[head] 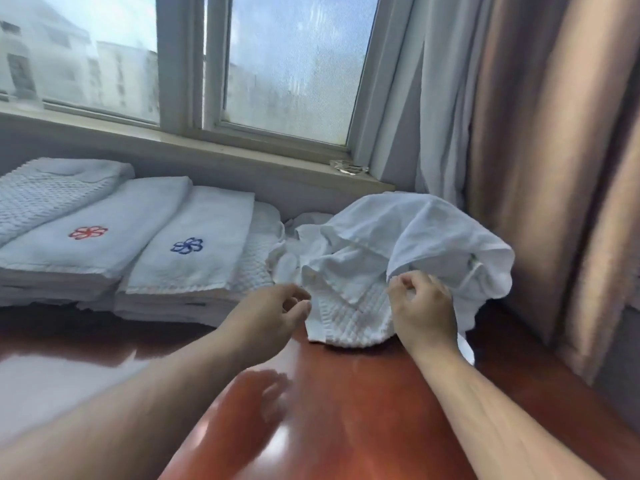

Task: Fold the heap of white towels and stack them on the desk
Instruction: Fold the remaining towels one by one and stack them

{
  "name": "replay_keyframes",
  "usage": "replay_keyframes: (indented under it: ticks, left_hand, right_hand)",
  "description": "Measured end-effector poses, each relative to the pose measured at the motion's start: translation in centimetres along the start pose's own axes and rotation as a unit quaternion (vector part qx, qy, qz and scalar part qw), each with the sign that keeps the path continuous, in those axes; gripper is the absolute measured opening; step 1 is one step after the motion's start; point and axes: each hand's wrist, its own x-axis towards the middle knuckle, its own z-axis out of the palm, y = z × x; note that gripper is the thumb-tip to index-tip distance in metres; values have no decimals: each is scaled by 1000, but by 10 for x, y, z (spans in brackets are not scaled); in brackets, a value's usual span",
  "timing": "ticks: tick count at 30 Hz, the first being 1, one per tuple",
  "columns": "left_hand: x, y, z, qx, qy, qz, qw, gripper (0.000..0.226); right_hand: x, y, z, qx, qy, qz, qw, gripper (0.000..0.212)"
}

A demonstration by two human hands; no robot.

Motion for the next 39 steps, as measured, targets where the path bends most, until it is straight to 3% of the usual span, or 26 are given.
replay_keyframes:
  ticks: [2, 4, 7, 9, 12, 17, 23, 27, 28, 30, 31, 33, 34, 37, 39]
  left_hand:
    - [14, 1, 16, -10, -5, 21, 1000, 24]
    - [30, 4, 35, 37, -4, 68, 997, 37]
    - [59, 5, 63, 124, -16, 87, 988, 78]
    - [82, -1, 83, 165, -43, 60, 984, 97]
    - [111, -22, 106, 173, -41, 37, 983, 102]
    - [147, -43, 119, 138, -3, 48, 989, 100]
    - [151, -46, 119, 120, 20, 59, 991, 97]
    - [150, -40, 112, 119, -3, 45, 992, 82]
    - [148, -36, 108, 67, -3, 48, 997, 64]
    - [136, -32, 90, -198, -6, 38, 979, 32]
    - [125, -31, 79, -365, -30, 10, 930, 35]
    - [96, -37, 56, -591, -93, -93, 796, 62]
    - [81, -43, 46, -630, -122, -133, 756, 71]
    - [40, -55, 18, -615, -217, -174, 738, 75]
    - [20, -56, 2, -617, -242, -169, 729, 67]
  right_hand:
    - [16, 11, 4, -47, 90, -31, 994, 13]
    - [38, 22, 2, -124, 121, -57, 983, 38]
    - [84, 44, -2, -247, 34, -22, 968, 78]
    - [107, 58, 5, -262, -58, -10, 963, 86]
    - [119, 79, 35, -286, -100, -40, 952, 68]
    - [122, 105, 84, -249, 89, -62, 963, 27]
    - [98, 102, 93, -157, 208, -77, 962, 30]
    - [70, 63, 85, -147, 275, -176, 934, 27]
    - [60, 53, 81, -87, 246, -182, 948, 28]
    - [39, 29, 77, 93, 74, -98, 988, 29]
    - [29, 18, 78, 142, -54, -52, 987, 31]
    - [14, -3, 82, 104, -286, -52, 951, 33]
    - [8, -13, 84, 91, -365, -67, 924, 34]
    - [-11, -38, 78, 193, -515, -58, 833, 37]
    - [-22, -40, 67, 214, -561, -71, 797, 36]
